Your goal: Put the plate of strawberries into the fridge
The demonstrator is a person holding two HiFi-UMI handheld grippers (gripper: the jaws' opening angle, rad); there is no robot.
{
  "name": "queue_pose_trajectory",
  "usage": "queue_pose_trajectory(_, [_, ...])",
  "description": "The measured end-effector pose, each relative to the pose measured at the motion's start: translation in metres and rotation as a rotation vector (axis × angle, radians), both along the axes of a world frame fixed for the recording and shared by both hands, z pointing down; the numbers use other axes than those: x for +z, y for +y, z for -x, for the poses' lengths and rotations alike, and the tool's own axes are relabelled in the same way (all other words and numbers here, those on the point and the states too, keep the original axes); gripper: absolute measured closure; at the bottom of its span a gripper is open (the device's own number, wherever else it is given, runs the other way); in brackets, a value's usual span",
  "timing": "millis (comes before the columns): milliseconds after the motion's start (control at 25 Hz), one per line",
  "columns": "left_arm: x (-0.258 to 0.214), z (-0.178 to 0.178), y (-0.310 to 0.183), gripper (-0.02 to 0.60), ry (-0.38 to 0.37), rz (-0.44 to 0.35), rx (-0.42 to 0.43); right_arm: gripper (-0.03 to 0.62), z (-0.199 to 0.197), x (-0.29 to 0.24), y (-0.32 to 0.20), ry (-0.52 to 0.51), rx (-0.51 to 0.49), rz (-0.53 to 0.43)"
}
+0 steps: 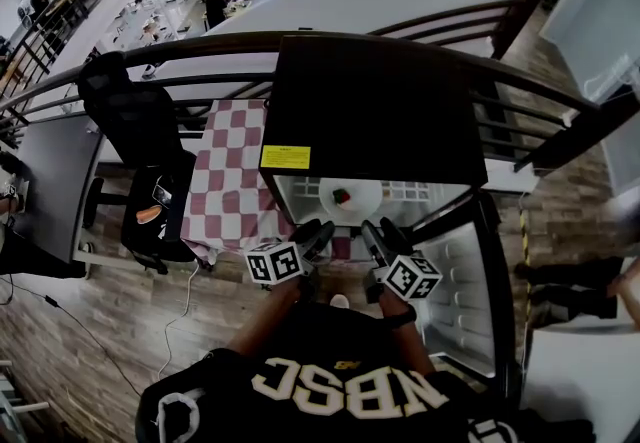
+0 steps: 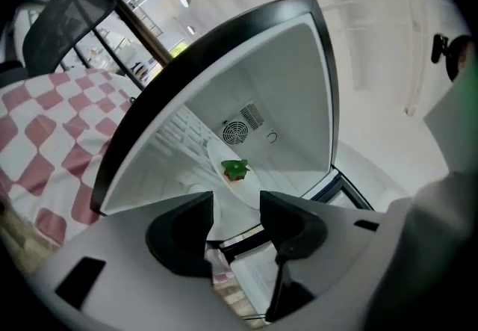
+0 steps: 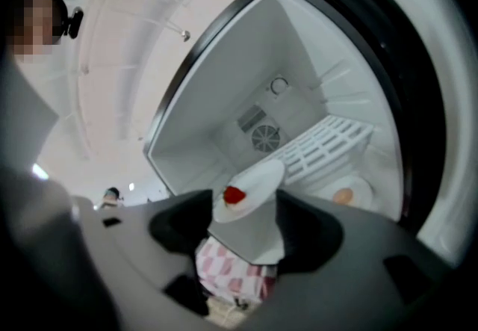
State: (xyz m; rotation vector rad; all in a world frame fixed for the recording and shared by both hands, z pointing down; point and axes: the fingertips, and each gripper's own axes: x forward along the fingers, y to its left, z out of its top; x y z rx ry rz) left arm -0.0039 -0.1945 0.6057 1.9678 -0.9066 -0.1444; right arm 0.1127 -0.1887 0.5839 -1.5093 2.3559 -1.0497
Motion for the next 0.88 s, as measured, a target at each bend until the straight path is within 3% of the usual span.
queue_pose_trajectory(240, [-0.014,0.003,0.001,0.388,-0.251,-0.197,0.013,0.326,-0.009,-0.003,0.001,0.206,0.029,-0.063])
queue_pose_trajectory(400, [-0.012,0.004,0.004,0.390,-0.386,-0.276,0.026,0.327,-0.002,-0.005,0.003,0.353,-0.007,-0.114])
queue_pose_trajectory(640, [-0.013,-0.002,-0.004,0.405,-0.416,-0.316,0.019,0.327,0.009,-0.001,-0.005,0.481,-0.069,-0.140])
queue_pose_trajectory(880, [-0.002,0.003,-0.002,0.439,-0.481,-0.314,0.016,0.329,0.012,0.012,-0.002,0.523,-0.096,-0.103])
